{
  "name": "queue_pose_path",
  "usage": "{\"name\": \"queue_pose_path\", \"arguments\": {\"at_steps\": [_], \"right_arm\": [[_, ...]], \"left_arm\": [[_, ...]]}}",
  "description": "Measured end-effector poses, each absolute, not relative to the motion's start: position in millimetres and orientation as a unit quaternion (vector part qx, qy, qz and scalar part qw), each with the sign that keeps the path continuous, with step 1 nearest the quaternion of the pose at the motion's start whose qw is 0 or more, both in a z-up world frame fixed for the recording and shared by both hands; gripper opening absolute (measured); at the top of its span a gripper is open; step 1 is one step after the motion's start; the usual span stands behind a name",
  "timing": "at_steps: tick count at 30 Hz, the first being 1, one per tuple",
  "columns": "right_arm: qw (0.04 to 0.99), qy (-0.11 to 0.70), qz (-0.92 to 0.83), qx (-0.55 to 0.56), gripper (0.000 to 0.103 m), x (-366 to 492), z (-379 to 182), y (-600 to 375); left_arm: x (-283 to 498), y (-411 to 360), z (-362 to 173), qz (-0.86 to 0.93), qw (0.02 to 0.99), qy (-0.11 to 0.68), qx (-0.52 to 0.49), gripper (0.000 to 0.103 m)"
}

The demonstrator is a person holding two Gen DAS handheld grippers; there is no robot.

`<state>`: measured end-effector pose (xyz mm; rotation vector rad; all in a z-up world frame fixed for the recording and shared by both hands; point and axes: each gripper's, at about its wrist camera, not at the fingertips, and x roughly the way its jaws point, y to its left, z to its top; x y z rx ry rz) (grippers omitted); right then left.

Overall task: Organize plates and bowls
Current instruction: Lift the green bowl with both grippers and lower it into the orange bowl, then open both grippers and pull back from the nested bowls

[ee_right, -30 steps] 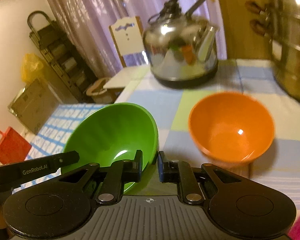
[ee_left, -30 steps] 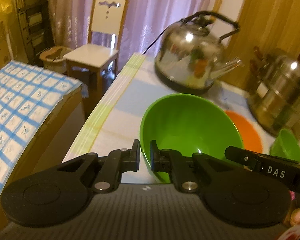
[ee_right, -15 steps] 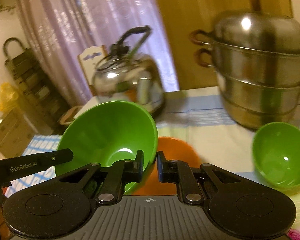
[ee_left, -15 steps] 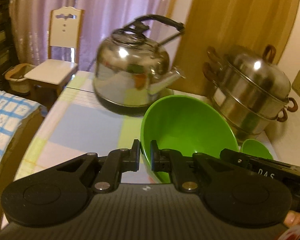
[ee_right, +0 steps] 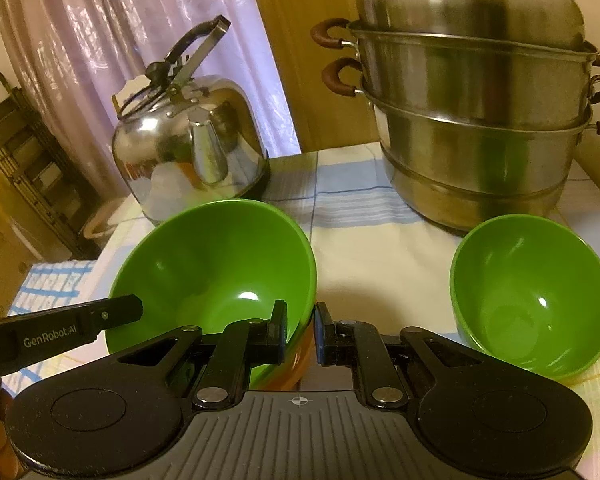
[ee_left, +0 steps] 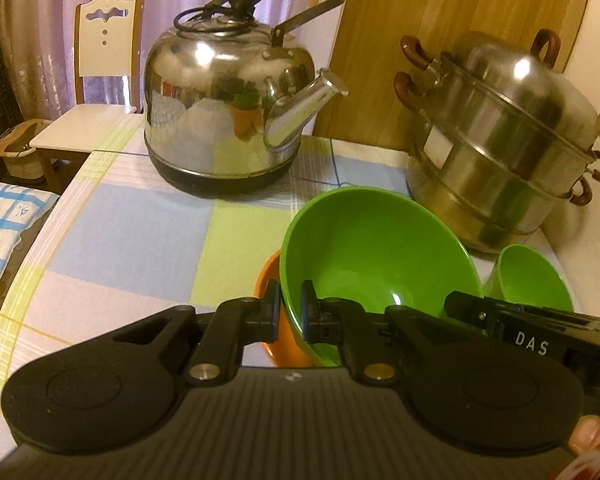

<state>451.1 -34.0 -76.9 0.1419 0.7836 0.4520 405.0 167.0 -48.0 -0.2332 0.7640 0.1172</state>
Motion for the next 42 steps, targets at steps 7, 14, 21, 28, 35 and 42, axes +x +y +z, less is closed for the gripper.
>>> {"name": "queue_pose_path", "arguments": {"at_steps": [7,14,21,28,35,42], "right_arm": [[0.891,0.392,0.224,0.056,0.014,453,-93,-25],[0.894,0.388,0.221,0.038,0.014,452,-98,-20],[0.894,0.39,0.218,0.031,0.014,454,-99,-16],[0.896,0.386,0.219,0.034,0.019,453,-100,-16],[0.898,0.368,0.224,0.094,0.048,446,-87,-35],[0.905,0.352,0.209,0.117,0.049,406,-64,-59]], "left_arm": [[406,171,-59,0.066,0.917,0.377,-0.11,0.008],[407,174,-68,0.064,0.915,0.381,-0.115,0.008],[409,175,-73,0.063,0.915,0.382,-0.115,0.008],[405,175,-69,0.065,0.918,0.372,-0.117,0.01],[381,171,-51,0.062,0.924,0.351,-0.137,0.019],[338,154,-32,0.056,0.927,0.338,-0.155,0.025]]}}
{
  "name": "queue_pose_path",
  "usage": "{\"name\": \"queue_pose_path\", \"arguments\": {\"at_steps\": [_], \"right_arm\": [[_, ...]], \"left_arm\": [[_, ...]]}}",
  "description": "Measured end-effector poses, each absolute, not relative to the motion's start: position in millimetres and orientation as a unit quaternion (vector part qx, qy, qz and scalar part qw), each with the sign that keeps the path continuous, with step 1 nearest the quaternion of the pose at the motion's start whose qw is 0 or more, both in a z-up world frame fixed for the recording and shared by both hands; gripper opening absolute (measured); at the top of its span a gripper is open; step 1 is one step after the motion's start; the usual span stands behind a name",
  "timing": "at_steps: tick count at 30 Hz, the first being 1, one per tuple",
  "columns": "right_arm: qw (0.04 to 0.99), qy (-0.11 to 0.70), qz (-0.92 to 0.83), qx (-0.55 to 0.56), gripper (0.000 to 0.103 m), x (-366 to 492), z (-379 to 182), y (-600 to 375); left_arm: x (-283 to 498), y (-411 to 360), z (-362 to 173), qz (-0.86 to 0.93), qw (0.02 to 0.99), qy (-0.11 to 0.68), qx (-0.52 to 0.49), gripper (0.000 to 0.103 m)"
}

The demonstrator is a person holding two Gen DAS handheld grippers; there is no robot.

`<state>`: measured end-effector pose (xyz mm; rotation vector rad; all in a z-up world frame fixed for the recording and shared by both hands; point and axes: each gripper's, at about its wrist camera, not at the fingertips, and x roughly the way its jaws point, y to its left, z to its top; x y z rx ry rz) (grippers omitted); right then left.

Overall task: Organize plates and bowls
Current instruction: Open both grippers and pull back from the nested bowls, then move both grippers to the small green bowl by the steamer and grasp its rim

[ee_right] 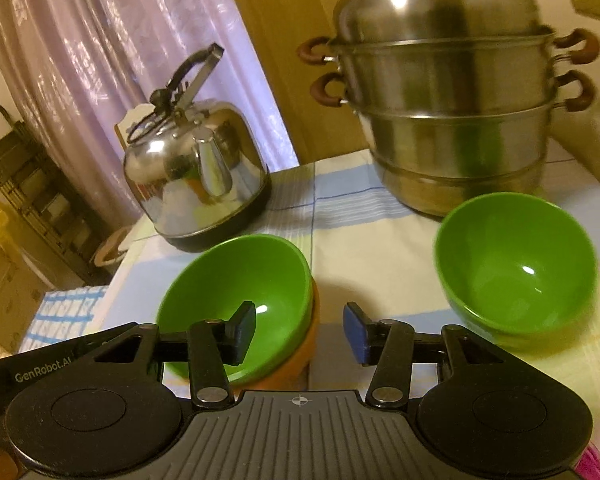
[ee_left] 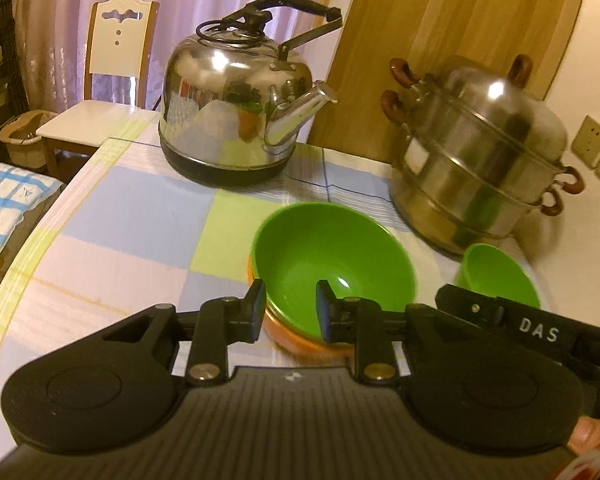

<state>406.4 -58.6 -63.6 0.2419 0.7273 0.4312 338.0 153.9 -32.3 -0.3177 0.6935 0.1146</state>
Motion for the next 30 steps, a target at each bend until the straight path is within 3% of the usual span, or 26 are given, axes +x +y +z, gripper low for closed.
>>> {"name": "queue_pose_path", "arguments": {"at_steps": [9,17,30], "right_arm": [[0.924,0.333,0.162,0.097,0.057,319,-34,-104],[0.926,0.342,0.125,0.096,0.07,245,-17,-148],[0.921,0.366,0.095,0.09,0.075,179,-4,-189]], "left_arm": [[267,121,1,0.034,0.931,0.329,-0.152,0.041],[208,81,19,0.01,0.93,0.334,-0.153,0.066],[157,36,21,-0.007,0.928,0.347,-0.138,0.085]]}}
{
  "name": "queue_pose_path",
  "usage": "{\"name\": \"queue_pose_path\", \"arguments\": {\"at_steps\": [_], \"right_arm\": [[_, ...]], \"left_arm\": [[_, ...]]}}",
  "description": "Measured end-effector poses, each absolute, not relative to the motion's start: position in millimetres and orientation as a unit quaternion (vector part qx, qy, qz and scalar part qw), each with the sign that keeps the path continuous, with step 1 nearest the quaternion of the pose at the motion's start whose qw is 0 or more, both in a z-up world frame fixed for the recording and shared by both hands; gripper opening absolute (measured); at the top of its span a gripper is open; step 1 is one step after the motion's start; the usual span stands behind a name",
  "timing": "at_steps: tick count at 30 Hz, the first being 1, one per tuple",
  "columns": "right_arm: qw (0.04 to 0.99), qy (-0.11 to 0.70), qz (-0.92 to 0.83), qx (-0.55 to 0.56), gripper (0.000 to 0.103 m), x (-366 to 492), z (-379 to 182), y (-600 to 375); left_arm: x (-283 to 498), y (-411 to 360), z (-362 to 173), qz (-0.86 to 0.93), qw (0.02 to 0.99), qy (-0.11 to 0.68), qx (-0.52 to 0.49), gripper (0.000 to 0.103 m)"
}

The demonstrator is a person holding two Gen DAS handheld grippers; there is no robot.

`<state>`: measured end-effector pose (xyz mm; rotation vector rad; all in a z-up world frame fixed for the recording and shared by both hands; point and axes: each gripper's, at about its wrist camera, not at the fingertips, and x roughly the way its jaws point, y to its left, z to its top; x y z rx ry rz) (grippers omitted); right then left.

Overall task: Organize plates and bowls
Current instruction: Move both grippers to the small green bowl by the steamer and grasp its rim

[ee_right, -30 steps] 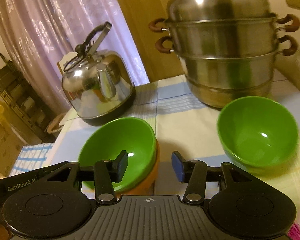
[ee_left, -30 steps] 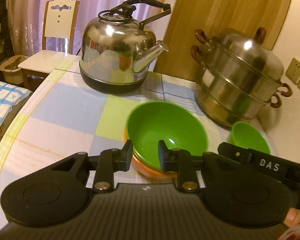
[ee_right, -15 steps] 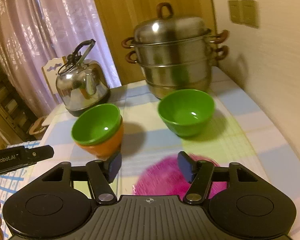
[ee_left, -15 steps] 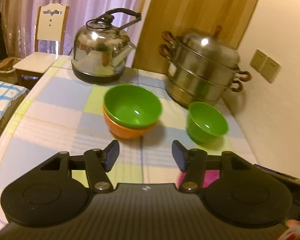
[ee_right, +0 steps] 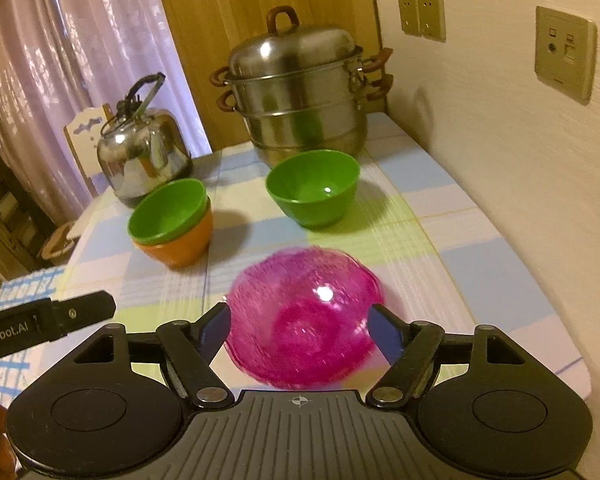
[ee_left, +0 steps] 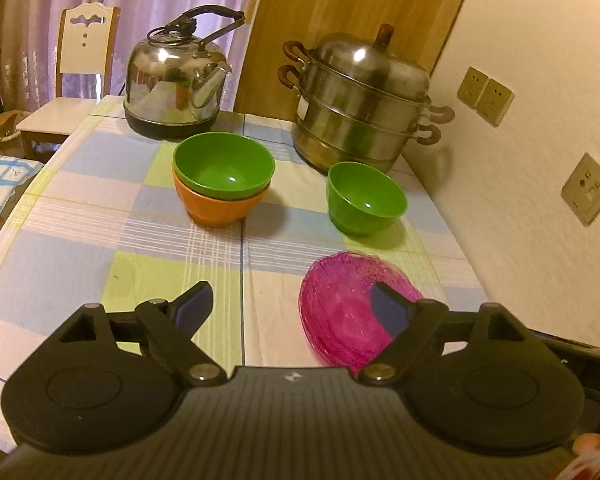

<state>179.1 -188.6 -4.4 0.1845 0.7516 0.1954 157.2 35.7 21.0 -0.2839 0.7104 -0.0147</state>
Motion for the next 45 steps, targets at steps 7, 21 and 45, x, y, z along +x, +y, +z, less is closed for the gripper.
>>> {"name": "queue_pose_path", "arguments": {"at_steps": [7,21,45], "right_arm": [[0.922,0.366,0.083,0.094,0.076,169,-4,-201],[0.919,0.371,0.073,0.11,0.076,179,-8,-222],[0.915,0.366,0.071,0.154,0.076,346,-32,-273]], "left_arm": [[156,28,23,-0.007,0.929,0.347,-0.125,0.085],[182,14,20,-0.026,0.926,0.358,-0.119,0.085],[375,-13,-21,-0.032,0.92,0.376,-0.107,0.076]]}}
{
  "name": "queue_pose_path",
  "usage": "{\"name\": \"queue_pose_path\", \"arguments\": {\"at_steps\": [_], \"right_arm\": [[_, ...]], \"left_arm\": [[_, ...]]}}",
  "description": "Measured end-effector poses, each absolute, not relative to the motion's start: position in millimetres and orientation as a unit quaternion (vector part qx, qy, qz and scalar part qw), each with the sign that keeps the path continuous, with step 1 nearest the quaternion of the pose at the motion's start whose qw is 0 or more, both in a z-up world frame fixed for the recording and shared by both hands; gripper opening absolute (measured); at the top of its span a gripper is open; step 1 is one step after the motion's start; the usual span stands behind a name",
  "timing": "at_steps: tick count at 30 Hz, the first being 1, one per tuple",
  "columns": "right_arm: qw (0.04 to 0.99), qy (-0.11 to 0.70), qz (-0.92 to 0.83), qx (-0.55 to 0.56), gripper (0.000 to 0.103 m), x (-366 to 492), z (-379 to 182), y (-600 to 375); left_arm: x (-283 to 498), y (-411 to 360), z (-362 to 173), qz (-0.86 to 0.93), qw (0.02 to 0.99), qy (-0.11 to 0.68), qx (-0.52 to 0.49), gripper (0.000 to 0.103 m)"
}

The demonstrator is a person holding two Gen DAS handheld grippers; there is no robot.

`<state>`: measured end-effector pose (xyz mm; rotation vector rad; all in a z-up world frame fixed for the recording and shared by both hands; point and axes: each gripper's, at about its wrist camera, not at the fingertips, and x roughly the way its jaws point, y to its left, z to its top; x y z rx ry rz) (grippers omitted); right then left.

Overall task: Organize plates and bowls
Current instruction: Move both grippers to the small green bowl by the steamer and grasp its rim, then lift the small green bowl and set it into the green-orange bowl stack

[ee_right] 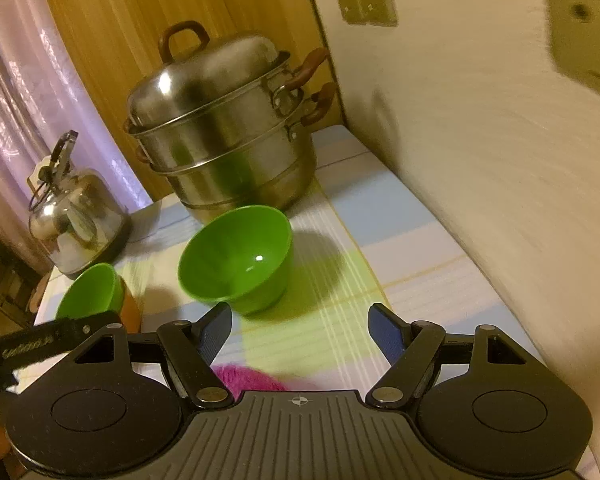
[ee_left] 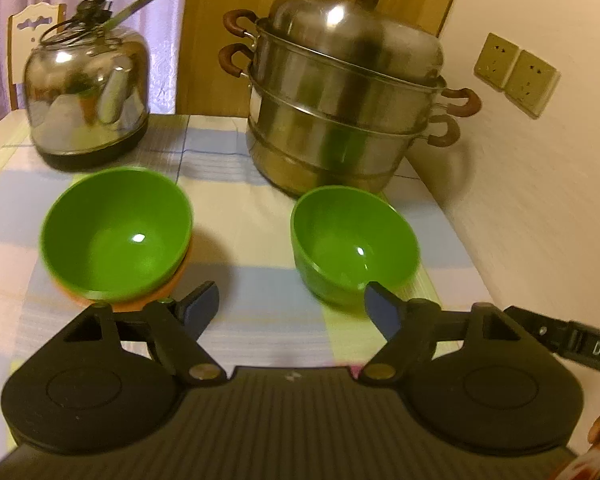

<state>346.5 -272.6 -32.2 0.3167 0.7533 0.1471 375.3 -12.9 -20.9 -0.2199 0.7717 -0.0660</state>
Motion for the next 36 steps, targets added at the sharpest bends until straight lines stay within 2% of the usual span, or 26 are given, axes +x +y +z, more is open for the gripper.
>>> {"name": "queue_pose_path", "arguments": {"at_steps": [8,15,22,27,29,36], "right_arm": [[0.908,0.384,0.084,0.146,0.075,408,-66,-265],[0.901,0.398,0.088,0.148,0.056,449,-88,-259],[0.893,0.413,0.092,0.156,0.037,474,-105,-255],[0.89,0.418,0.094,0.156,0.033,484,-112,-253],[0.889,0.42,0.097,0.154,0.03,488,-113,-251],[0.887,0.423,0.104,0.15,0.016,493,-114,-244]], "left_arm": [[437,-24,-42,-0.026,0.916,0.389,-0.093,0.069],[468,-31,-64,-0.023,0.915,0.395,-0.074,0.057],[489,-32,-86,-0.029,0.907,0.412,-0.081,0.039],[495,-32,-95,-0.038,0.903,0.419,-0.083,0.029],[497,-32,-98,-0.039,0.901,0.424,-0.086,0.022],[498,-34,-100,-0.05,0.897,0.43,-0.092,0.012]]}}
